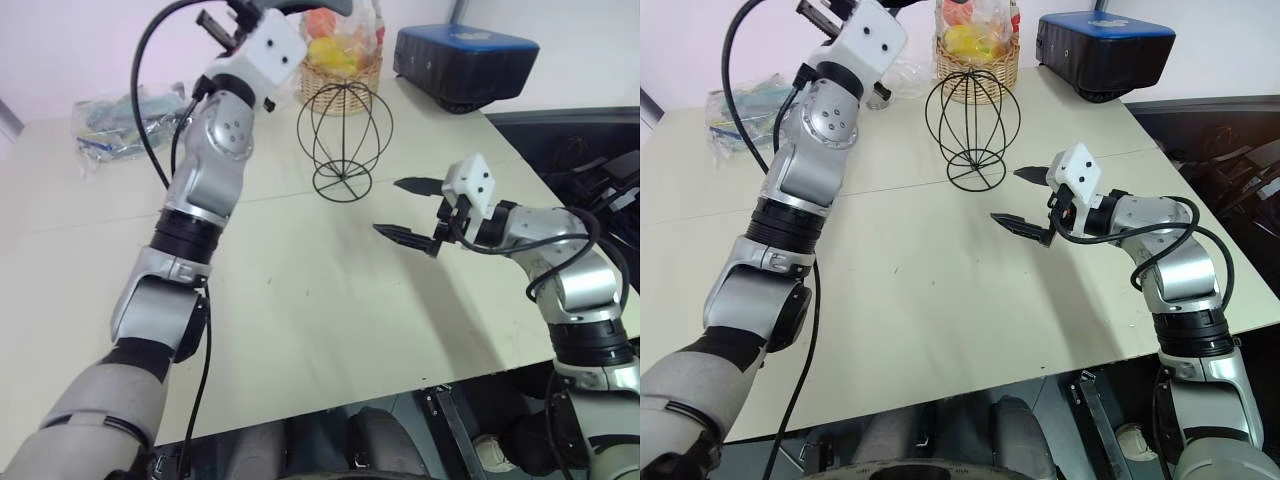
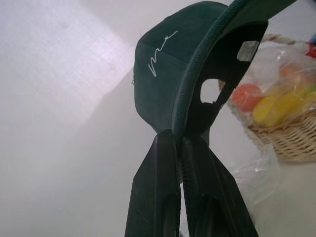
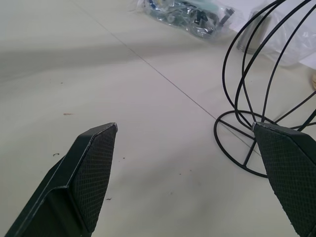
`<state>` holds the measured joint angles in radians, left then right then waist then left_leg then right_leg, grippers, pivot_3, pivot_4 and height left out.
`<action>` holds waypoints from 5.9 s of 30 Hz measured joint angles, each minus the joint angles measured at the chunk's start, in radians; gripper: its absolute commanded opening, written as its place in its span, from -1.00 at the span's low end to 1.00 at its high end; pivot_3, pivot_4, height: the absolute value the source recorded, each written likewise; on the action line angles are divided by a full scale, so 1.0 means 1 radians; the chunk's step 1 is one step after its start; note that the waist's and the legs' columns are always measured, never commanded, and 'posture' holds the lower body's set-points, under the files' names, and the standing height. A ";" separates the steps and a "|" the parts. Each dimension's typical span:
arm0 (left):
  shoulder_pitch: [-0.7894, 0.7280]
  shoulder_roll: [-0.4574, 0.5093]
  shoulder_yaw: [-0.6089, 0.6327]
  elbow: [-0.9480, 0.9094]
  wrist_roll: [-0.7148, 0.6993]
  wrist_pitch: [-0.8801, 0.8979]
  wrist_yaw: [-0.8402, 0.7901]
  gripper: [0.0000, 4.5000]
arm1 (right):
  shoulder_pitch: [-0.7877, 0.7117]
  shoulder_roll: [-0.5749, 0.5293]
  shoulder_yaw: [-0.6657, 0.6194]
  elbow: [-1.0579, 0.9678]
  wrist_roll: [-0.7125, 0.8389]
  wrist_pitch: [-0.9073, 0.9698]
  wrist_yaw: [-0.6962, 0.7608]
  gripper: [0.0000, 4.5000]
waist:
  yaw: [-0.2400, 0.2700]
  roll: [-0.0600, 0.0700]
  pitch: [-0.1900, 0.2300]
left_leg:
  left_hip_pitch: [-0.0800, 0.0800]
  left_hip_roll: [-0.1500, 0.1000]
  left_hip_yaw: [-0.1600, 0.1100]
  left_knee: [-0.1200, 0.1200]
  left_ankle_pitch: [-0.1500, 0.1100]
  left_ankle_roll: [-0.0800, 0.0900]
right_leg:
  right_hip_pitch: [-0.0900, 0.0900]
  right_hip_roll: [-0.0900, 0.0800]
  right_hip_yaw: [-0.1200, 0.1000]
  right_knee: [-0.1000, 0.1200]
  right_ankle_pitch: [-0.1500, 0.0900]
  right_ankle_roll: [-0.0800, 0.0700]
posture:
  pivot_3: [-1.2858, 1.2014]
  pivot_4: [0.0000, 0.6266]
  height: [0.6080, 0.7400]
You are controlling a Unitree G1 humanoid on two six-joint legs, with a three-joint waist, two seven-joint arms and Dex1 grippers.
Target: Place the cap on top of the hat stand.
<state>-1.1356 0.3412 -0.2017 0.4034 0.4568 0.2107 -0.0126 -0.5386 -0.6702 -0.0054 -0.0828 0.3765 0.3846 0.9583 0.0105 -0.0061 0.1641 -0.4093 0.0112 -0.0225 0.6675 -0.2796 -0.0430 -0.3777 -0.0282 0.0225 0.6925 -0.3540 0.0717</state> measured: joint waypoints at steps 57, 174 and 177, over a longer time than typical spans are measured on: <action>0.267 -0.239 -0.209 -0.515 0.354 0.246 -0.037 -0.95 | -0.025 0.021 0.031 0.078 -0.025 -0.030 0.032 1.00 | 0.002 -0.002 0.001 | -0.001 0.000 0.002 0.001 0.000 0.000 | -0.002 0.000 0.003 0.004 0.000 0.000 | 0.03 -0.52 1.00; 0.621 -0.272 -0.294 -0.718 0.621 0.189 -0.380 0.97 | -0.084 -0.062 0.031 0.163 -0.057 -0.025 0.102 1.00 | 0.001 -0.002 0.001 | 0.000 0.000 0.002 0.001 -0.003 0.006 | -0.001 -0.001 0.003 0.005 0.000 0.000 | 0.03 -0.52 1.00; 0.623 -0.261 -0.280 -0.757 0.545 0.159 -0.432 0.97 | -0.095 -0.062 0.031 0.169 -0.059 -0.029 0.106 1.00 | 0.002 -0.002 0.001 | 0.000 0.000 0.002 0.001 -0.003 0.006 | -0.001 -0.001 0.003 0.005 0.000 0.000 | 0.03 -0.52 1.00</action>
<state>-0.5123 0.0797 -0.4813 -0.3537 1.0023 0.3698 -0.4448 -0.6335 -0.7320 0.0259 0.0858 0.3180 0.3557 1.0642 0.0127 -0.0079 0.1653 -0.4094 0.0116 -0.0202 0.6689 -0.2828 -0.0371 -0.3790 -0.0289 0.0253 0.6971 -0.3540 0.0718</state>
